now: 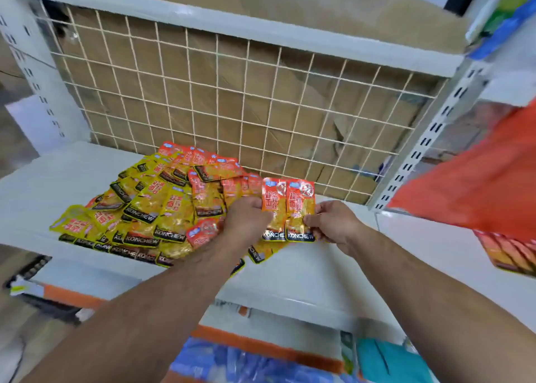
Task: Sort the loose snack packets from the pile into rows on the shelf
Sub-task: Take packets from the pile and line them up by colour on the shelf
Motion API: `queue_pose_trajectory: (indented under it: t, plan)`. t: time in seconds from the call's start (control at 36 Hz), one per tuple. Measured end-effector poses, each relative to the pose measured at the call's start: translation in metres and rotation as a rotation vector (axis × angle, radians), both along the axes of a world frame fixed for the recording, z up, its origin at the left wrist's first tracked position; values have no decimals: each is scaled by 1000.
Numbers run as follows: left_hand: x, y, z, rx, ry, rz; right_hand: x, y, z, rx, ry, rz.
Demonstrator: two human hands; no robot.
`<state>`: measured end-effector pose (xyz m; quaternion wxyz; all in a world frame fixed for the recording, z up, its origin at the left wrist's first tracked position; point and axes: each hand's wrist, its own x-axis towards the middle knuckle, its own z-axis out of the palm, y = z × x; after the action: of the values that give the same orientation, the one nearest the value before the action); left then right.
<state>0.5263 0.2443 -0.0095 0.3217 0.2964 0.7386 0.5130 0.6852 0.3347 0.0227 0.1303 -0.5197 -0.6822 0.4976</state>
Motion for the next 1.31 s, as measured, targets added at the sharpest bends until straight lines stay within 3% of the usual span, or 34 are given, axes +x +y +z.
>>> queue_pose_trajectory:
  t: [0.31,0.81,1.31]
  plan:
    - [150,32,16,-11,6,-268,169,5,-1,7,85,-195]
    - [445,60,7,-90,-14,-409,484,-14,-3,-21,125,-420]
    - [617,198,-6,-75,-69,-673,648,61,-15,1,105,-710]
